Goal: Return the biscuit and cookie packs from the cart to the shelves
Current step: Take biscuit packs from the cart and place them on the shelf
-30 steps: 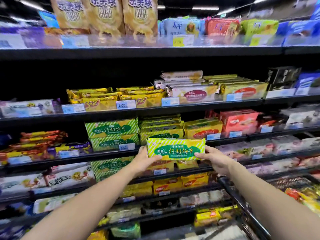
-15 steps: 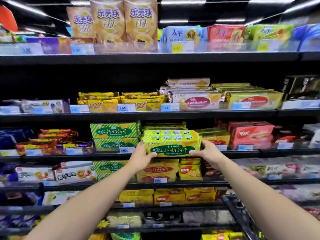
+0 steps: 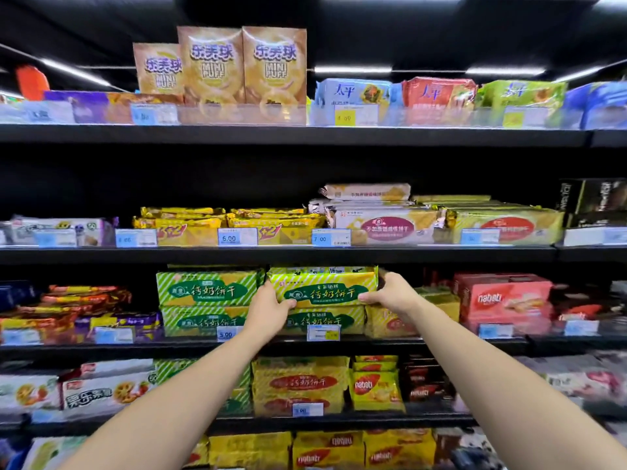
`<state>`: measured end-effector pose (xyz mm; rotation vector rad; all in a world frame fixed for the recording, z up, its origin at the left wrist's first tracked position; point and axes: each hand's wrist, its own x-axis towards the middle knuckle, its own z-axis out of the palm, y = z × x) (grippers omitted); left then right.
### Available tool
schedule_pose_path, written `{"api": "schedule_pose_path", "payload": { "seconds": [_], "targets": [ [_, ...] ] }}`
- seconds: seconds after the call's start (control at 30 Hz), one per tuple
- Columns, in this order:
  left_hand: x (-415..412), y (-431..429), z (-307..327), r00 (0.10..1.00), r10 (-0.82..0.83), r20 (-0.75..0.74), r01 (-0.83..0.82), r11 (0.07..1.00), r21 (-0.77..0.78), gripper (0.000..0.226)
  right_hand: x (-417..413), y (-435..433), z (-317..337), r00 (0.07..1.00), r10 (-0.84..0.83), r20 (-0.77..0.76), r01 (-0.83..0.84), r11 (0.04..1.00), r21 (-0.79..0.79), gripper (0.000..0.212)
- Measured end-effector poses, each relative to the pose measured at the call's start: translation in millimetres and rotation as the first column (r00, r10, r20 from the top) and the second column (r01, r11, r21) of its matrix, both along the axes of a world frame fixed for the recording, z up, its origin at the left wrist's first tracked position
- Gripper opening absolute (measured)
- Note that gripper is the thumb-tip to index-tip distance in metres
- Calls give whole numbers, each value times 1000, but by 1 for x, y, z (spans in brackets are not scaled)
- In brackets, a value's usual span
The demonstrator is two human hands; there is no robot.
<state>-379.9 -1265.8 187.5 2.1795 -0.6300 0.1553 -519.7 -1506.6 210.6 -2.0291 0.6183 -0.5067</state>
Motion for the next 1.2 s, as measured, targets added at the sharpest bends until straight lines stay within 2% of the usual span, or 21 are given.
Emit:
{"api": "schedule_pose_path", "payload": {
  "seconds": [0.07,0.13,0.2,0.33,0.43,0.47,0.5,0.53,0.57,0.63,0.73,0.87,0.93,1.1,1.2],
  "targets": [
    [6,-3,2,1000,26,-15,-25,999,35,61,11,-3,-1,999,-15,-29,14,1000,-20,41],
    [8,-4,-1,999,42,4,-42,996,83,43,15,0,-5,994,-27,-104,21,998,-60,34],
    [6,-5,-7,998,56,17,-58,994,96,38,14,4,-10,988,-60,-145,48,995,-87,35],
    [-6,-7,-10,995,90,48,-92,995,34,39,10,10,-12,984,-119,-132,96,982,-165,52],
    [-16,-6,-13,979,154,134,-151,988,-32,42,11,15,-15,979,-166,-120,131,958,-256,76],
    [-18,-5,-14,969,187,162,-177,981,-79,43,11,19,-17,972,-198,-125,155,944,-292,78],
    [-20,-3,-16,961,210,178,-188,973,-132,39,11,21,-19,961,-240,-137,184,926,-329,70],
    [-21,-1,-18,963,204,174,-175,970,-170,33,10,25,-21,948,-282,-146,215,908,-359,61],
    [-20,0,-21,973,168,159,-139,974,-179,29,11,27,-24,936,-319,-148,242,890,-386,61],
    [-19,-1,-27,988,53,143,-36,992,-117,24,13,31,-26,936,-332,-118,261,879,-400,56],
    [-16,-1,-28,988,-29,154,32,999,-20,10,17,40,-21,961,-274,-41,250,920,-303,40],
    [-6,-1,-26,988,-18,155,16,1000,18,23,27,48,-20,962,-270,-41,251,932,-261,37],
    [-5,-1,-26,983,-50,179,34,995,90,28,27,49,-21,956,-286,-58,263,931,-253,35],
    [-15,-2,-37,952,-138,274,35,937,348,49,11,50,-21,930,-354,-100,296,881,-370,32],
    [-25,-3,-37,951,-160,266,39,912,409,53,1,55,-23,934,-323,-155,218,857,-467,32]
  ]
}}
